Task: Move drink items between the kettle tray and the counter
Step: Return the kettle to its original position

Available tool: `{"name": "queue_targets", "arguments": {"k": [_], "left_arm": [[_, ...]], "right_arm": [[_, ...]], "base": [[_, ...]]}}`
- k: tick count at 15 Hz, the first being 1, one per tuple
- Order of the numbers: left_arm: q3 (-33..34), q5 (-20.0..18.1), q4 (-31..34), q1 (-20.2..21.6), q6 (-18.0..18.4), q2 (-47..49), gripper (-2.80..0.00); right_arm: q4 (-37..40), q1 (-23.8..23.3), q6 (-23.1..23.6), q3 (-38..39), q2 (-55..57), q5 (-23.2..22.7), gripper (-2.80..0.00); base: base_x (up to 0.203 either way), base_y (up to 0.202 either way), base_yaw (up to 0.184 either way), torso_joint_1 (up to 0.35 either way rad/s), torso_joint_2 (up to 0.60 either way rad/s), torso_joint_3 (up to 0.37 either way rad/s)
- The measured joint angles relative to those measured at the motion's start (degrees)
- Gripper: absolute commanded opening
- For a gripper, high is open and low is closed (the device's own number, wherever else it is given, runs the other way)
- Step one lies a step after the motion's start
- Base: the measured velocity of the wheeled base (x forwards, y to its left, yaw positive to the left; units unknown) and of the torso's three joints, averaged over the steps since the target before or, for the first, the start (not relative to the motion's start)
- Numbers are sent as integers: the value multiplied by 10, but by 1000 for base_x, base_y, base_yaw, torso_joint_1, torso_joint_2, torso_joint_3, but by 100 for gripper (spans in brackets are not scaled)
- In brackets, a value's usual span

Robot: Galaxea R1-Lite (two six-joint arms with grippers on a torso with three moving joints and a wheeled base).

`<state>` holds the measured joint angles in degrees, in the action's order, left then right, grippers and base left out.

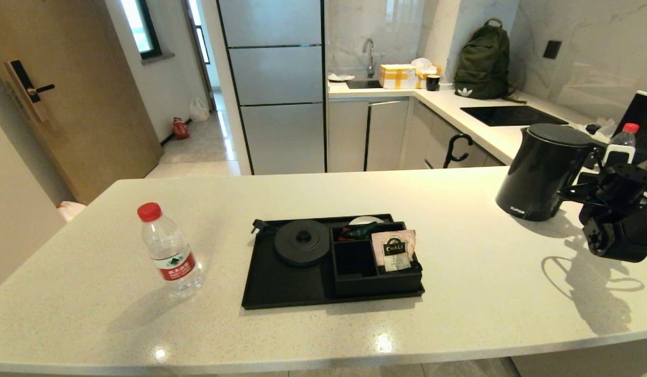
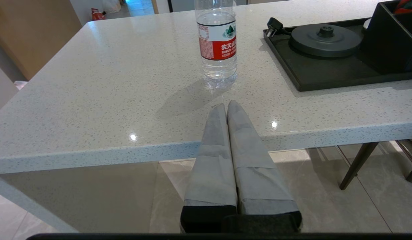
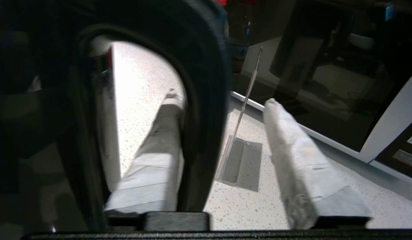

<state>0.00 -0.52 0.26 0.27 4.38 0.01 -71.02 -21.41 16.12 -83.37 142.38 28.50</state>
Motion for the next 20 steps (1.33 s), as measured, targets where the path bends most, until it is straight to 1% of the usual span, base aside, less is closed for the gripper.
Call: {"name": "queue_targets", "arguments": {"k": [10, 14, 16, 18, 20], "left_arm": [[0, 0, 0, 0, 0, 0, -280], [0, 0, 0, 0, 0, 0, -280], [0, 0, 0, 0, 0, 0, -280], [0, 0, 0, 0, 0, 0, -280], [0, 0, 0, 0, 0, 0, -280]], "right_arm": [[-3, 0, -2, 7, 2, 4, -280], [-3, 0, -34, 56, -14, 3, -280], [-3, -1, -50, 88, -25, -6, -280], [-3, -1, -57, 113, -33, -22, -280], [1, -1, -58, 116, -37, -23, -280]], "base": [[0, 0, 0, 0, 0, 0], [0, 0, 0, 0, 0, 0], [0, 0, 0, 0, 0, 0], [0, 0, 0, 0, 0, 0], [0, 0, 0, 0, 0, 0]]}}
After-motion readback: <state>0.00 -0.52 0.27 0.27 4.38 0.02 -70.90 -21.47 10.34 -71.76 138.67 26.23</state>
